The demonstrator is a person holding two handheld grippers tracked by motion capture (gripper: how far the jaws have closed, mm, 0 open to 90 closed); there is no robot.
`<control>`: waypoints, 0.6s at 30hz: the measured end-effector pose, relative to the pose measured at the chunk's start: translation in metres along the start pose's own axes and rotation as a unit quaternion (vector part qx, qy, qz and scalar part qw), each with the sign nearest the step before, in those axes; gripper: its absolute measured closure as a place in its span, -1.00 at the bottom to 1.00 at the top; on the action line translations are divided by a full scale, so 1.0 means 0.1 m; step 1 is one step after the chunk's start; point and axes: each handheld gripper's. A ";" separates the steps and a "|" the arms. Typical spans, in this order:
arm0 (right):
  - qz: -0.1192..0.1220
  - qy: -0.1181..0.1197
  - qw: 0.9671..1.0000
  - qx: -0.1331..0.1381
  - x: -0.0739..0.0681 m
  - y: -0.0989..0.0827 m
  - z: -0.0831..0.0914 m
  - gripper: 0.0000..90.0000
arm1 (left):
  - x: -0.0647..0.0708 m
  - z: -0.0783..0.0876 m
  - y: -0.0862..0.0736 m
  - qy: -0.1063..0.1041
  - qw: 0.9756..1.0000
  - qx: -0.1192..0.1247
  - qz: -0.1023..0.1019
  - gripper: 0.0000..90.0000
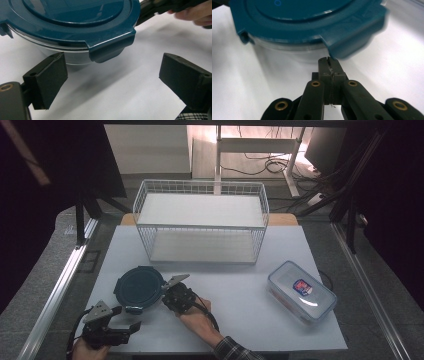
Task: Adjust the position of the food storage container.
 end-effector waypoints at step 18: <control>-0.101 -0.088 0.987 0.086 1.21 -0.64 1.59 0.97 | 0.29 0.03 0.14 0.027 0.999 -0.023 -0.010 -0.83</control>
Point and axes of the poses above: each handheld gripper's, and its own axes: z roughly backward along the jaws, y roughly out of its top, x roughly to its right, and after that the axes turned 15 degrees about -z, right-handed
